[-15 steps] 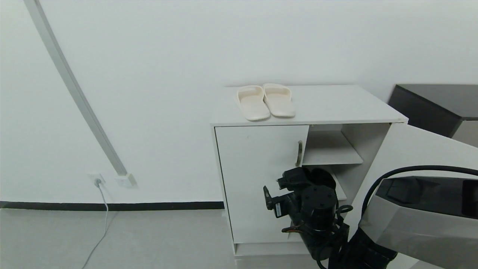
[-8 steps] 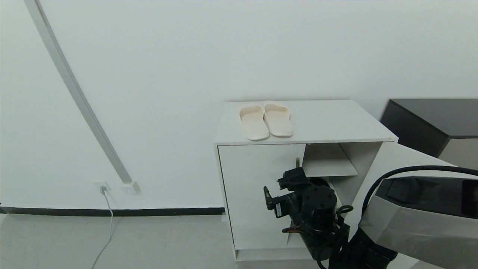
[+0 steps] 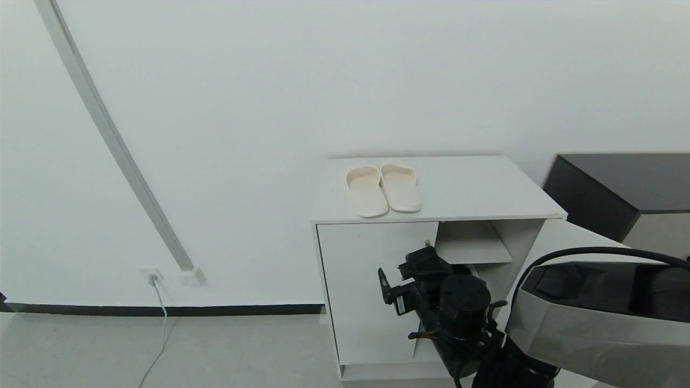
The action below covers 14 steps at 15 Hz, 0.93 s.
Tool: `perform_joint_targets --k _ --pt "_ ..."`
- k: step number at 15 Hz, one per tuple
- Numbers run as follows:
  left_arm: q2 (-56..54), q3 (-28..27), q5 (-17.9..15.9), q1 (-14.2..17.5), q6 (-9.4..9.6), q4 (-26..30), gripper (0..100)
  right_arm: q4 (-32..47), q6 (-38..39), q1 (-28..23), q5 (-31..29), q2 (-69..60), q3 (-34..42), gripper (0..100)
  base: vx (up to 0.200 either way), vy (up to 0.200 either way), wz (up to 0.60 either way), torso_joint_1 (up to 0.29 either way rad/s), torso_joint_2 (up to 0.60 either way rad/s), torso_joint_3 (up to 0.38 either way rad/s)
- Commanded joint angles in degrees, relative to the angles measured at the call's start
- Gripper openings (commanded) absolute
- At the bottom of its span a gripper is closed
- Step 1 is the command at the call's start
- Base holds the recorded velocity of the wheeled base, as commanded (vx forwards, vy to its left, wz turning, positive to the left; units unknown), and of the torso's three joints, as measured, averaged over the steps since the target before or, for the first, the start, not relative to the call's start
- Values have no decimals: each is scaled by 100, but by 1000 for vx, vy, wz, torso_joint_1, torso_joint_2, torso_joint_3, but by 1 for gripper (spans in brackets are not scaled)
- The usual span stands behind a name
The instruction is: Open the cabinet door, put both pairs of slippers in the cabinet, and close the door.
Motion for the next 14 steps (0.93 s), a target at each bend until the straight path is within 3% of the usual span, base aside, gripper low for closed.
perform_joint_targets --k 1,2,3,4,10,12,14 --pt "-1 1 -1 1 7 2 0 394 16 -1 -6 -218 -172 100 0 0 0 0 0 0" --pt "-1 1 -1 1 16 2 0 904 183 26 -6 -499 -216 100 0 0 0 0 0 0" --pt "-1 1 -1 1 16 2 0 939 201 26 -6 -534 -224 100 0 0 0 0 0 0" --pt "-1 1 -1 1 7 2 0 1897 623 122 -6 -1088 -462 100 0 0 0 0 0 0" --pt "-1 1 -1 1 25 2 0 4464 1141 184 -50 -1976 -1859 100 0 0 0 0 0 0" --pt "-1 1 -1 1 16 2 0 5738 1695 184 -393 -2046 -2589 100 0 0 0 0 0 0" --pt "-1 1 -1 1 -2 2 0 6292 1915 184 -560 -2029 -2887 100 100 0 0 1 1 1"
